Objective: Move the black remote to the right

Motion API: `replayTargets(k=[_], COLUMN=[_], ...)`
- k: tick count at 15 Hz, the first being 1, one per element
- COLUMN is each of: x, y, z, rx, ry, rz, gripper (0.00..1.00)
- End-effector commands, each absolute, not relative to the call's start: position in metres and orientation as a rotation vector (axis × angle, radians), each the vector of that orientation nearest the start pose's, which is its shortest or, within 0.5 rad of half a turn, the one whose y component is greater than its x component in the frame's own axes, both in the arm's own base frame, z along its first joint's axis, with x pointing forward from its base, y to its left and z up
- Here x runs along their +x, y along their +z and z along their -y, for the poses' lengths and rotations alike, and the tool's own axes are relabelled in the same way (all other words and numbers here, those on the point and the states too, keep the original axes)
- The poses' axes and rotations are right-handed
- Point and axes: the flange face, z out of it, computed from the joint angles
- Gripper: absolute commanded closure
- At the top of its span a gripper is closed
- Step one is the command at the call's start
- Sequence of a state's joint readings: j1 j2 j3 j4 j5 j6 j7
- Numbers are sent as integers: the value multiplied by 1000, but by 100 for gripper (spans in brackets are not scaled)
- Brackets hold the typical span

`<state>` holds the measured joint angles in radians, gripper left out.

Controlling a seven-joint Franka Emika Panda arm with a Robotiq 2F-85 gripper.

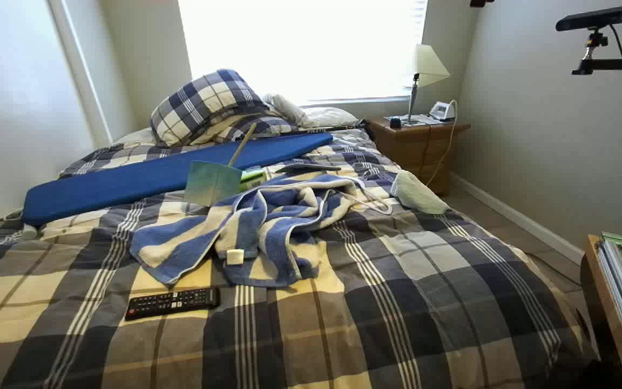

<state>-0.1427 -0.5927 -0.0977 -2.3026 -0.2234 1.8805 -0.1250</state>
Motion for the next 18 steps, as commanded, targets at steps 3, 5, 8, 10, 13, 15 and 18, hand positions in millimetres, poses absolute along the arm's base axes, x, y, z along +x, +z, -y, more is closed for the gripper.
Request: replayTargets(k=[3,5,8,10,13,15,18], x=[373,373,373,373,400,416,440], y=[579,579,579,579,559,543,512], z=[116,116,116,116,75,40,-6], rx=[-3323,-3323,-3323,-3323,-3271,-3217,-3141], ry=[-229,-229,-229,-229,-210,-205,-215], rz=[-89,-89,-89,-89,205,355,606], gripper=[0,0,0,0,0,0,0])
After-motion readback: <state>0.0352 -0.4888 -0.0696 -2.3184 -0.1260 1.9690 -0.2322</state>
